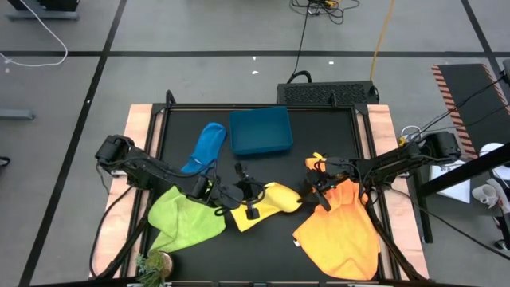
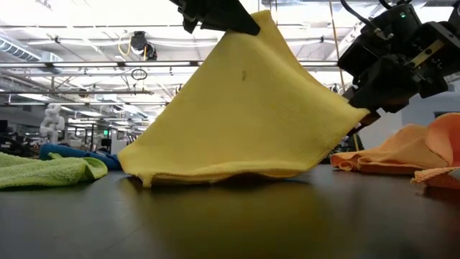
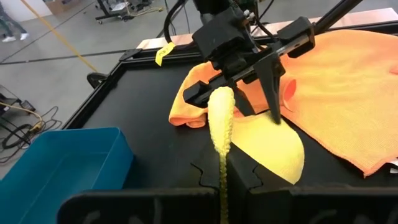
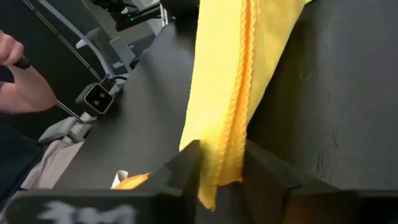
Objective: Fold microfiber towels
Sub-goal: Fold the yellow microfiber cloth
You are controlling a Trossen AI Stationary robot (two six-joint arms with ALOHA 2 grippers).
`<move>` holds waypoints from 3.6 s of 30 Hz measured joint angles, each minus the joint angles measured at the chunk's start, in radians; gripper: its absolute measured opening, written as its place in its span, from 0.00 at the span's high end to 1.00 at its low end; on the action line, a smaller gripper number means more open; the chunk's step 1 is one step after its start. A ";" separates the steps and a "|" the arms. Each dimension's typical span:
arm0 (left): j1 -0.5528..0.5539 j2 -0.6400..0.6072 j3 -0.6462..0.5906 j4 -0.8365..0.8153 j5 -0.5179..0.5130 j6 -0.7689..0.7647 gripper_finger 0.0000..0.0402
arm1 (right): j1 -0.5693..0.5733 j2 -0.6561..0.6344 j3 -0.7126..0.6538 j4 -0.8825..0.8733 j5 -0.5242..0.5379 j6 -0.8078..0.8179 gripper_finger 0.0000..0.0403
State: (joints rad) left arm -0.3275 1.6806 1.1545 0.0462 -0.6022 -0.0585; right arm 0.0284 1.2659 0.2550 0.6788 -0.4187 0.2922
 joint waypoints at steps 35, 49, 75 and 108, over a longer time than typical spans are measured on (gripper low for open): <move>-0.351 -0.040 0.000 0.377 -0.101 -0.049 1.00 | 0.375 -0.242 0.301 -0.071 -0.070 0.126 1.00; -0.285 -0.011 -0.002 -0.095 -0.259 -0.442 1.00 | 0.280 -0.171 0.311 -0.412 0.217 0.106 0.99; 0.117 -0.001 -0.371 0.251 -0.086 -0.283 1.00 | -0.018 -0.058 0.310 -0.598 0.441 -0.051 1.00; -0.186 0.016 -0.457 0.398 -0.008 -0.138 0.98 | 0.330 0.269 0.310 -0.233 0.387 0.029 0.97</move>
State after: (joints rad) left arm -0.5137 1.6966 0.6971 0.4440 -0.6099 -0.1966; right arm 0.3584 1.5352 0.5648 0.4458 -0.0314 0.3210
